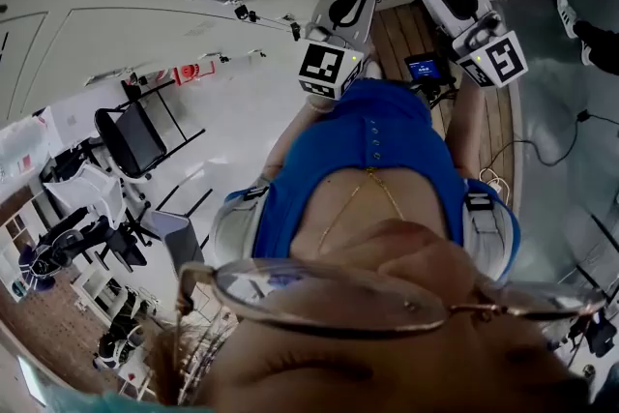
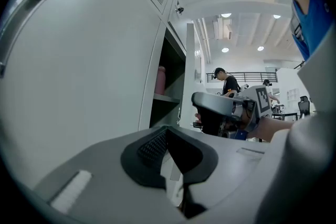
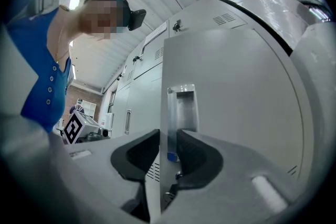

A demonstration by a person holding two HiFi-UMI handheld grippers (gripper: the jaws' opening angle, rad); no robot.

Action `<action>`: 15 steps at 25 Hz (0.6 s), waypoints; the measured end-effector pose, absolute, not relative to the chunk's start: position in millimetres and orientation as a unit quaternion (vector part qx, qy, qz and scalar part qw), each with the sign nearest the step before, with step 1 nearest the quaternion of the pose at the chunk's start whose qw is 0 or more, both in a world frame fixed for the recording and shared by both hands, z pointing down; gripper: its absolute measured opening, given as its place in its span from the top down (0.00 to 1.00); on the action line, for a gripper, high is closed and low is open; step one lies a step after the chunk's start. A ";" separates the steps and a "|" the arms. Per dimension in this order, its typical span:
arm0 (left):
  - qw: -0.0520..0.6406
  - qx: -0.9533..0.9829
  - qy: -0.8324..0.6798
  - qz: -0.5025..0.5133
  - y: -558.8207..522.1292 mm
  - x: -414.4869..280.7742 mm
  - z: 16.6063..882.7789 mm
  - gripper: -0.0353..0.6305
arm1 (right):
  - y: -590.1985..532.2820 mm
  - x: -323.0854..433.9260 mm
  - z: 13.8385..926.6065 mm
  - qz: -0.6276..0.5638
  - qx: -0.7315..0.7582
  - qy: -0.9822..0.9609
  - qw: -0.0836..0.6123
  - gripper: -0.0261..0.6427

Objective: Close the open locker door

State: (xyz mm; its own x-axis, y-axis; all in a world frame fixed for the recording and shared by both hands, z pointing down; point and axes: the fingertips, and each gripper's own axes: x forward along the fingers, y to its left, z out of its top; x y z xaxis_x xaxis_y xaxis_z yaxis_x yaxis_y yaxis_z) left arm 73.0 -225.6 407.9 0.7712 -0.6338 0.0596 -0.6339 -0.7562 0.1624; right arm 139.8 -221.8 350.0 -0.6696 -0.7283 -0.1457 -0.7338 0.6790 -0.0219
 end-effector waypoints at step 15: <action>0.088 0.920 -0.382 0.002 -230.8 56.6 410.9 0.96 | -250.5 131.9 349.4 0.008 -0.379 0.920 0.099 0.86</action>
